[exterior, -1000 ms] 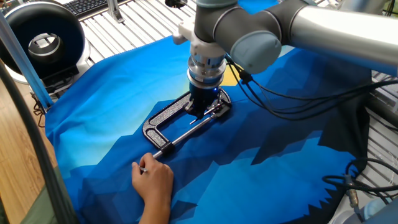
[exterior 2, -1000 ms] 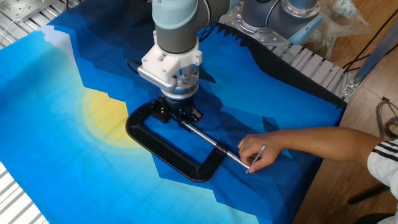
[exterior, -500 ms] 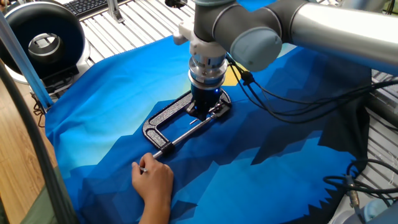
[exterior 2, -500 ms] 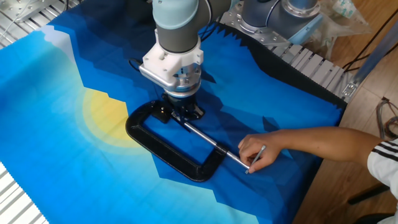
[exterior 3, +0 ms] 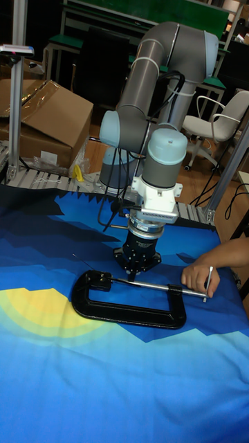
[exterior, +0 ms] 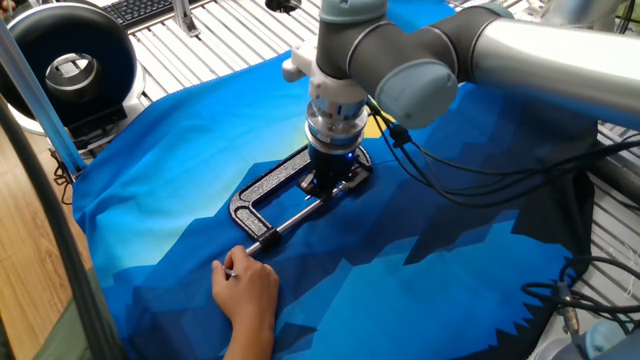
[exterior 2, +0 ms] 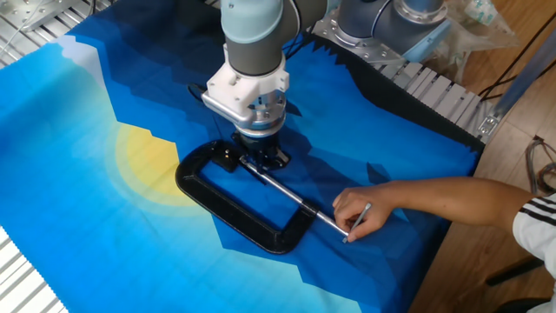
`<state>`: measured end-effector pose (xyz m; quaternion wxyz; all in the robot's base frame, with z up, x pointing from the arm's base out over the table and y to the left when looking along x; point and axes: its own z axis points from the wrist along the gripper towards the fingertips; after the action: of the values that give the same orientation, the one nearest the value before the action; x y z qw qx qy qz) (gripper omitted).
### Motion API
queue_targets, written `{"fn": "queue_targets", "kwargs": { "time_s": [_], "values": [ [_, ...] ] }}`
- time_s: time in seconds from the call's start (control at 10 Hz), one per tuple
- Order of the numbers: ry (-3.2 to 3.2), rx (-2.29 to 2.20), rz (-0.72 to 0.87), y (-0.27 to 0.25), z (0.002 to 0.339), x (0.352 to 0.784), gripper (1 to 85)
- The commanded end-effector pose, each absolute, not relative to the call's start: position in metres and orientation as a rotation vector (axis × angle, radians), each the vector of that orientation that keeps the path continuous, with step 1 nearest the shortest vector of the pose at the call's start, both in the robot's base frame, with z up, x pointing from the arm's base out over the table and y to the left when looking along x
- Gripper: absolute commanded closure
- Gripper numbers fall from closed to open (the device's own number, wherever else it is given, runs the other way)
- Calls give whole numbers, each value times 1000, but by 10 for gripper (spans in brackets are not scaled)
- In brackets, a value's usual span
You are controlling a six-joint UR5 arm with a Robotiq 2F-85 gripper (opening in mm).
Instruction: Turn the hands of a clock
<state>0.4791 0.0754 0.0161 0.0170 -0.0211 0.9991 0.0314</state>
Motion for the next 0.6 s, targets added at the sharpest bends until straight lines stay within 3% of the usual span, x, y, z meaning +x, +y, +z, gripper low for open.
{"fn": "queue_targets", "kwargs": {
  "time_s": [0.0,0.3,0.5],
  "values": [
    [3105,-78,139,77,17,478,843],
    [3137,-127,187,65,35,489,843],
    [3115,-127,194,69,26,498,843]
  ]
}}
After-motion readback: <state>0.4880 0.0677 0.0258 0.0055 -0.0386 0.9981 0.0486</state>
